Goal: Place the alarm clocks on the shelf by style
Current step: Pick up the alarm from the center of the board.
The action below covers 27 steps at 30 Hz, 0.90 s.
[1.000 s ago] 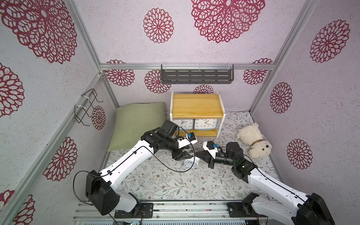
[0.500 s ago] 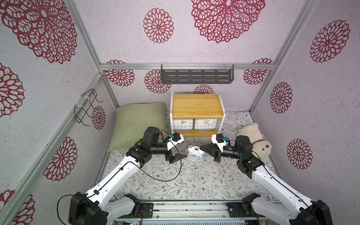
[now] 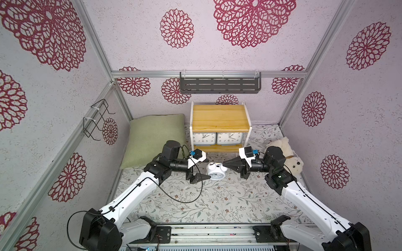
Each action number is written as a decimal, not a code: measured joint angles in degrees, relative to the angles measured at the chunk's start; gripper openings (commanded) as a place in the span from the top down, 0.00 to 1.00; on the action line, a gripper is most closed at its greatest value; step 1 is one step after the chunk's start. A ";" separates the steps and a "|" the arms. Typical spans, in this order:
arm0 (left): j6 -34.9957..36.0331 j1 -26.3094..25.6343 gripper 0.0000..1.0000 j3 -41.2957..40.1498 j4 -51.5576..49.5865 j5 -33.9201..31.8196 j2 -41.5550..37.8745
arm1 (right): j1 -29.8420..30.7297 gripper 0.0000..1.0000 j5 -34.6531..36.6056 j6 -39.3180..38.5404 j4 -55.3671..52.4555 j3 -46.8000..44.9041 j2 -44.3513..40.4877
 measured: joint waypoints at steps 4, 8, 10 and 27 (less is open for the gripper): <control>0.11 0.00 0.19 0.26 -0.37 1.36 0.87 | 0.00 1.00 -0.02 0.00 0.02 0.00 0.24; 0.13 0.00 0.28 1.09 -0.79 1.92 1.86 | 0.00 1.00 0.00 0.02 0.07 0.00 0.55; 0.11 0.00 0.30 1.44 -1.03 2.12 2.05 | 0.00 1.00 0.00 0.24 0.24 0.00 0.68; 1.62 -0.68 0.74 2.91 -4.35 2.60 4.46 | -0.02 1.00 0.72 0.72 0.46 0.00 0.76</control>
